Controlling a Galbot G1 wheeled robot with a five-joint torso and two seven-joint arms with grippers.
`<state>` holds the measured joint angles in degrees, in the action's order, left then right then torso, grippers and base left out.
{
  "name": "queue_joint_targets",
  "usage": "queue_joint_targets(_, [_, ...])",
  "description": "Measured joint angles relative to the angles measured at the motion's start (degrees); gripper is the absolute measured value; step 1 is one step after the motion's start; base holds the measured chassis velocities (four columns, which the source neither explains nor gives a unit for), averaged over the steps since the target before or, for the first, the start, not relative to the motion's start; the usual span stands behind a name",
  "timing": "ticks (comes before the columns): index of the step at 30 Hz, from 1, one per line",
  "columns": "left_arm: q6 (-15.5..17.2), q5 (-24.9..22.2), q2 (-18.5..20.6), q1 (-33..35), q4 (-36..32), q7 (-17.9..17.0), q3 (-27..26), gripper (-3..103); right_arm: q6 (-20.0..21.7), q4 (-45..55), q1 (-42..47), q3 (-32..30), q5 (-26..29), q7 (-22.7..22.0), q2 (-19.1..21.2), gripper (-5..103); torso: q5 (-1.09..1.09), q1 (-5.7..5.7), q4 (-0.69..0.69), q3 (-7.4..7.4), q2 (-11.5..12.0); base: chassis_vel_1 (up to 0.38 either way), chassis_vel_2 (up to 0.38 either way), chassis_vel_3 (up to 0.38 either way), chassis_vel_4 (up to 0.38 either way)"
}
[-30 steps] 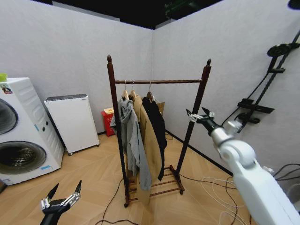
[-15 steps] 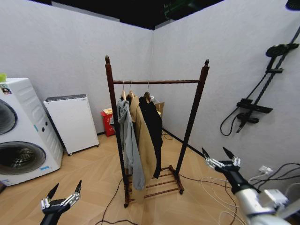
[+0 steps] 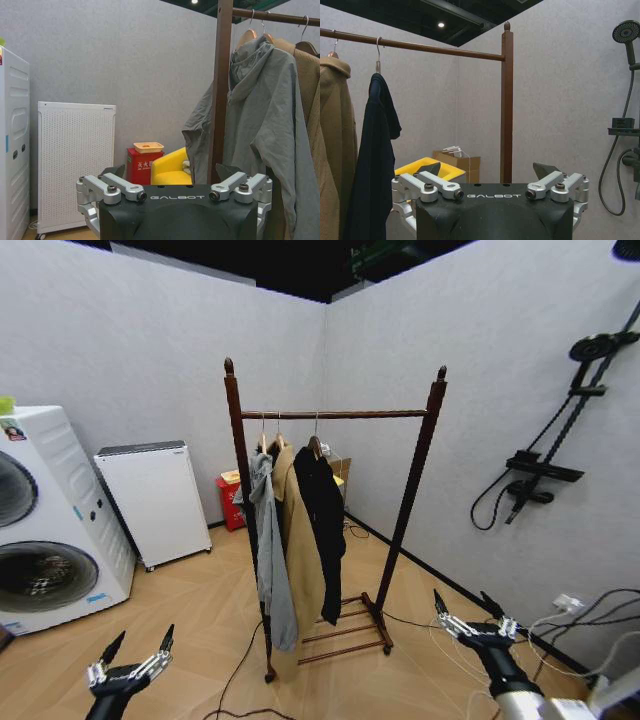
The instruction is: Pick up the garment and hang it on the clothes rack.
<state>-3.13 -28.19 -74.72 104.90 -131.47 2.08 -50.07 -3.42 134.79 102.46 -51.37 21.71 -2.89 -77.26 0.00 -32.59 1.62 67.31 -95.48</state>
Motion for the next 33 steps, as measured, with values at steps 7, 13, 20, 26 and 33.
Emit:
queue_joint_targets(7, [0.0,0.0,0.0,0.0,0.0,0.0,0.0,100,0.05,-0.09,-0.23,0.05,0.02,-0.02,0.1,100,0.0,0.0,0.0,0.0,0.0,0.0,0.0,0.0,0.0])
queue_joint_targets(13, [0.0,0.0,0.0,0.0,0.0,0.0,0.0,100,0.16,-0.15,-0.35,0.08,0.06,-0.02,0.14,100,0.0,0.0,0.0,0.0,0.0,0.0,0.0,0.0,0.0])
queue_joint_targets(20, [0.0,0.0,0.0,0.0,0.0,0.0,0.0,100,0.24,-0.18,-0.43,0.1,0.1,-0.02,0.18,100,0.01,0.0,0.0,0.0,0.0,0.0,0.0,0.0,0.0])
queue_joint_targets(26, [0.0,0.0,0.0,0.0,0.0,0.0,0.0,100,0.29,-0.2,-0.46,0.12,0.12,-0.02,0.2,100,0.02,0.0,0.0,0.0,0.0,0.0,0.0,0.0,0.0])
queue_joint_targets(33, [0.0,0.0,0.0,0.0,0.0,0.0,0.0,100,0.33,-0.22,-0.48,0.13,0.16,0.0,0.21,100,0.0,0.0,0.0,0.0,0.0,-0.025,-0.022,-0.023,-0.023])
